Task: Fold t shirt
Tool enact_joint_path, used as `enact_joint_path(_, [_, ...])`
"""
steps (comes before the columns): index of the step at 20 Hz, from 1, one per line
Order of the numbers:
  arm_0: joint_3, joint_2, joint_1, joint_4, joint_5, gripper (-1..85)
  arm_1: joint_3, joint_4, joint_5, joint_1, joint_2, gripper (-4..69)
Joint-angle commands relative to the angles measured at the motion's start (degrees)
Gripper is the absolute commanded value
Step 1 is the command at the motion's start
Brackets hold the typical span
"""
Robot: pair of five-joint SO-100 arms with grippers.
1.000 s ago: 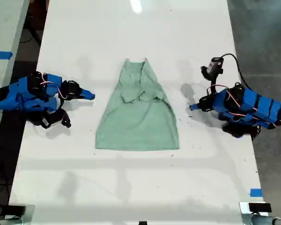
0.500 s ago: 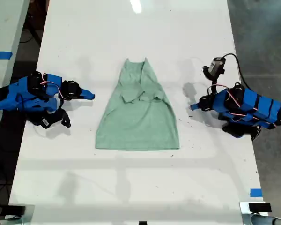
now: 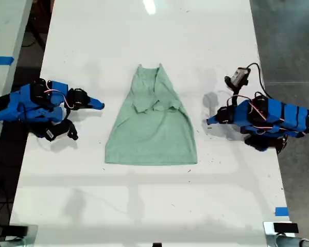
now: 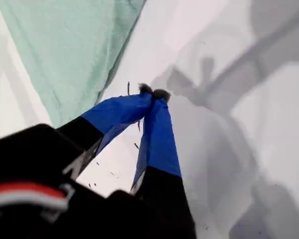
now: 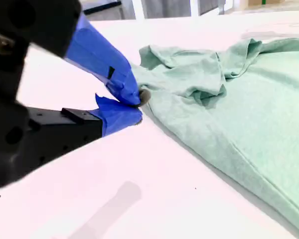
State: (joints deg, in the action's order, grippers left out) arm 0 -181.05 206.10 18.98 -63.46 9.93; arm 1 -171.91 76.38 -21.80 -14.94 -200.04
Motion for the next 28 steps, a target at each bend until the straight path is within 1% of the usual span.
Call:
enact_joint_path(1, [-0.09,0.35,0.79,1.14,0.09,-0.2,14.06,6.77,-0.79,-1.93,2.64,-0.2])
enact_joint_path(3, [-0.09,0.35,0.88,1.14,0.09,-0.2,29.09,13.62,1.49,-1.93,15.29,-0.2])
enact_joint_path(5, [-0.09,0.35,0.88,1.14,0.09,-0.2,43.77,18.11,4.92,0.97,30.76,-0.3])
enact_joint_path(7, [-0.09,0.35,0.7,1.14,0.09,-0.2,54.4,20.3,9.32,5.98,45.35,0.7])
enact_joint_path(8, [-0.09,0.35,0.62,1.14,0.0,-0.2,57.66,19.86,11.43,8.53,51.94,4.9])
enact_joint_path(10, [-0.09,0.35,0.62,1.14,0.0,-0.2,62.67,16.96,13.89,12.83,64.6,18.4])
enact_joint_path(11, [-0.09,0.35,0.62,1.14,0.0,-0.2,65.04,15.82,14.85,14.41,70.75,22.4])
enact_joint_path(12, [-0.09,0.35,0.53,1.14,0.0,-0.2,66.36,14.15,16.08,15.56,76.03,23.3])
enact_joint_path(14, [-0.09,0.35,0.26,1.05,0.0,-0.2,65.3,8.88,18.11,16.79,83.76,23.5])
enact_joint_path(16, [0.0,0.35,0.0,1.05,0.0,-0.2,62.58,3.87,18.54,16.88,89.38,23.6])
enact_joint_path(19, [0.0,0.35,0.09,1.05,0.0,-0.2,56.95,-3.52,18.28,16.17,91.58,23.1])
enact_joint_path(20, [0.0,0.35,0.09,1.05,0.0,-0.2,55.46,-5.36,18.02,15.73,91.58,21.8])
enact_joint_path(23, [0.0,0.35,0.09,1.05,0.0,-0.2,52.29,-8.79,17.49,14.77,92.64,19.3])
enact_joint_path(28, [0.0,0.35,0.09,1.05,0.0,-0.2,50.27,-10.63,17.14,14.59,93.96,8.6])
